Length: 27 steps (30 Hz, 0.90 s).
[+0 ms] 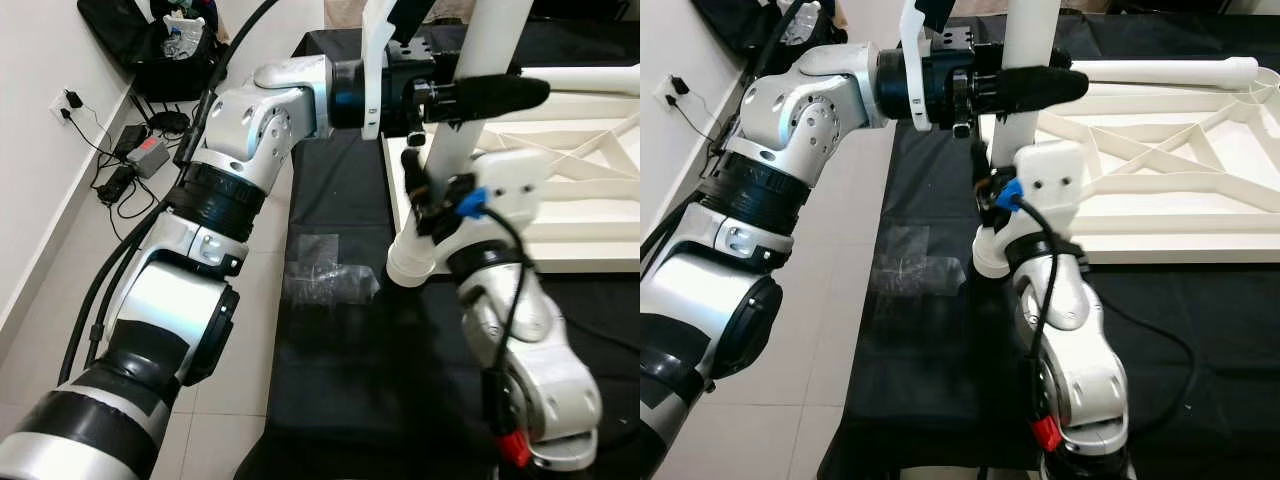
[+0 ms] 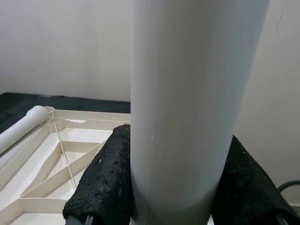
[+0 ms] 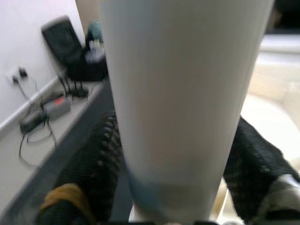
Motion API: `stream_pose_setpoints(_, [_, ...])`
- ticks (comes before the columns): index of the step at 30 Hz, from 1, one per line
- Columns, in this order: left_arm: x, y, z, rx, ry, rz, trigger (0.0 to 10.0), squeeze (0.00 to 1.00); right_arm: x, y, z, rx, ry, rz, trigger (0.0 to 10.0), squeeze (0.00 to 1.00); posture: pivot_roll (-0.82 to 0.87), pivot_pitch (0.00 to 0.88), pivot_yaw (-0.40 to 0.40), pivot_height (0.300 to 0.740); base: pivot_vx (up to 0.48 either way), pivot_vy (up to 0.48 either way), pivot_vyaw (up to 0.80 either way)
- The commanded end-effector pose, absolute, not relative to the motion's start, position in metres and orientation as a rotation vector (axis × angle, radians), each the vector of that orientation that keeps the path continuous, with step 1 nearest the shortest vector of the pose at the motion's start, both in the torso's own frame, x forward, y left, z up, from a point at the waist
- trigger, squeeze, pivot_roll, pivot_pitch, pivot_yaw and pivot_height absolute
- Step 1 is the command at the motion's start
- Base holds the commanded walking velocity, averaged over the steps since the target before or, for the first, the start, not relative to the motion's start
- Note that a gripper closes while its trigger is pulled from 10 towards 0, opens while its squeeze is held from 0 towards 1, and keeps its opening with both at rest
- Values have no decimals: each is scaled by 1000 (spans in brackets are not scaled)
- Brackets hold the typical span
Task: Building children table
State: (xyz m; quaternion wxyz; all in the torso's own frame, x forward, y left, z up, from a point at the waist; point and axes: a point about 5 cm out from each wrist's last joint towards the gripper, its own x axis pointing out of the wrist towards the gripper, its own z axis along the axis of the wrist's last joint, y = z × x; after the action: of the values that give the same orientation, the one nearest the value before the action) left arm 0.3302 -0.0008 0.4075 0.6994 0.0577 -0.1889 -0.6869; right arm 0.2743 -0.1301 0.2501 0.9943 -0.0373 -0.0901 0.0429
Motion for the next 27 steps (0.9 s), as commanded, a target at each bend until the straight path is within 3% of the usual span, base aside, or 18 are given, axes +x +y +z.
stream_pose_setpoints(1, [334, 0, 406, 149, -401, -1514, 0, 0, 272, -128, 256, -58, -212, 108, 10000, 1000, -1, 266, 72, 740, 0, 0, 0])
stream_pose_setpoints(9, [334, 1, 406, 155, -403, -1525, 0, 0, 274, -140, 274, -77, -299, 224, 10000, 1000, 1, 269, 80, 740, 0, 0, 0])
stream_pose_setpoints(10, [334, 1, 405, 157, -403, -1534, 0, 0, 274, -150, 283, -43, -298, 418, 10000, 1000, 1, 270, 80, 740, 0, 0, 0])
stream_pose_setpoints(14, [334, 1, 405, 157, -406, -1539, 0, 0, 276, -164, 290, -95, -296, 509, 10000, 1000, -2, 270, 83, 740, 0, 0, 0])
stream_pose_setpoints(17, [334, -1, 406, 158, -413, -1550, 0, 0, 279, -190, 305, -247, -293, 640, 10000, 1000, 3, 269, 84, 740, 0, 0, 0])
stream_pose_setpoints(18, [334, -1, 406, 159, -414, -1553, 0, 0, 278, -193, 310, -282, -285, 714, 10000, 4, 1, 268, 86, 740, 0, 0, 0])
stream_pose_setpoints(20, [333, -1, 406, 162, -415, -1559, 0, 0, 278, -195, 319, -313, -271, 843, 10000, 0, 1, 268, 86, 740, 0, 0, 0])
stream_pose_setpoints(27, [332, -2, 406, 159, -417, -1573, 0, 0, 285, -197, 331, -297, -274, 1041, 10000, 0, 10, 269, 86, 740, 0, 0, 0])
